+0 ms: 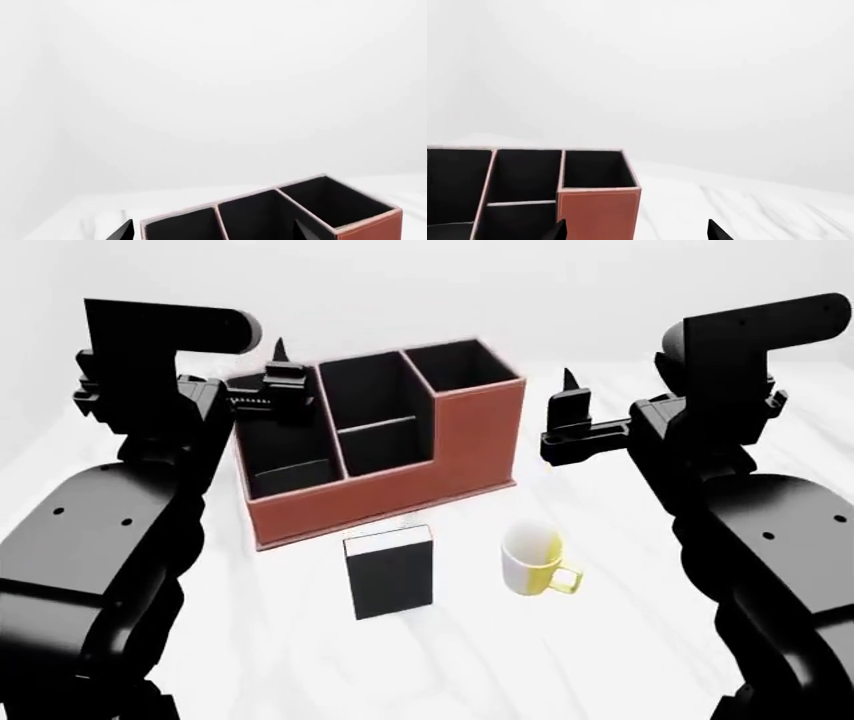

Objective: Pick up the book and place it in the right compartment of the caddy.

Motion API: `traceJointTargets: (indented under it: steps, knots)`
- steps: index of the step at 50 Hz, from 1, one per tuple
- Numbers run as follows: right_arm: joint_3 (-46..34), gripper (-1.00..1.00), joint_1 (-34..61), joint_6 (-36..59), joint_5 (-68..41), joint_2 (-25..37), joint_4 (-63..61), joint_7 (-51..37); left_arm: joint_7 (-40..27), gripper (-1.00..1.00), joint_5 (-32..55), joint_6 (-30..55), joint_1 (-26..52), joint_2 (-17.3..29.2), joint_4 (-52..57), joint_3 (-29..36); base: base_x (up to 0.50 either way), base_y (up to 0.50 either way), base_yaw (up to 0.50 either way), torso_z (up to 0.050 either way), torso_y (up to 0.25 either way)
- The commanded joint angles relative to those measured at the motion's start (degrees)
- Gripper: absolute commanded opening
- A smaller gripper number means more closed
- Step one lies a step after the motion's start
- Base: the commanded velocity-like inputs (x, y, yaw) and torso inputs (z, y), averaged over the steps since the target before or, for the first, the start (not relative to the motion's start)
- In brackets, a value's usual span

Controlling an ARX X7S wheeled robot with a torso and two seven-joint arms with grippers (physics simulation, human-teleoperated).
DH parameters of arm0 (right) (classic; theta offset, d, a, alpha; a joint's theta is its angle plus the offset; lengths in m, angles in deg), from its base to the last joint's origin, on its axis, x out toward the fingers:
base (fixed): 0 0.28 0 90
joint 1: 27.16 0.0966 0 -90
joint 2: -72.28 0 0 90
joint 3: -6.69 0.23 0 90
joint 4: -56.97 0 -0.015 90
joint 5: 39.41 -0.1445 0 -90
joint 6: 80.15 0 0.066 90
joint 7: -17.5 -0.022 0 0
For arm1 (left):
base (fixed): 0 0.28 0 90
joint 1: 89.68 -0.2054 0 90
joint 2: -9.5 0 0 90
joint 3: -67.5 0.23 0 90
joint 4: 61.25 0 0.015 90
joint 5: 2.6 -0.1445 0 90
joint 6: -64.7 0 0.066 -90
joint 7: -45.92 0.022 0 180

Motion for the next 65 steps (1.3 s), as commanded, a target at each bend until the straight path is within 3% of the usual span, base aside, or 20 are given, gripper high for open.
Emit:
traceJointTargets:
  steps: [1, 42, 56, 60, 63, 65]
  knots:
    - [0.34, 1.0, 0.32, -0.08, -0.65, 0.16, 1.19, 0.36, -0.22, 1.0, 0.11, -0.12, 0.38, 0.4, -0.34, 0.39, 0.5, 0.0, 0.0, 0.0, 0.0]
    - [0.35, 1.0, -0.16, -1.62, -1.8, 0.47, 2.42, 0.12, -0.95, 1.0, 1.01, -0.46, 0.25, 1.2, 0.04, 0.75, 0.5, 0.0, 0.0, 0.0, 0.001]
    - [-1.8, 1.0, 0.97, 0.29, -1.22, 1.26, 2.96, -1.3, -1.2, 1.0, 1.31, -0.6, 0.29, 1.37, -0.04, 0.86, 0.0, 0.0, 0.0, 0.0, 0.001]
    - [-9.69, 1.0, 2.55, 2.55, -5.21, 5.51, 1.15, 5.51, -1.26, 1.0, 1.37, -0.54, 0.32, 1.5, 0.0, 1.01, 0.0, 0.0, 0.0, 0.0, 0.0]
    - [-17.43, 1.0, 2.32, -0.49, -11.29, 12.8, -5.75, 17.5, -1.28, 1.0, 1.5, -0.46, 0.62, 1.52, -0.28, 0.84, 0.0, 0.0, 0.0, 0.0, 0.0]
    - [-16.47, 1.0, 1.98, 1.3, -16.66, 14.32, -8.66, 22.68, -1.33, 1.0, 1.5, -0.58, 0.63, 1.56, -0.38, 0.87, 0.0, 0.0, 0.0, 0.0, 0.0]
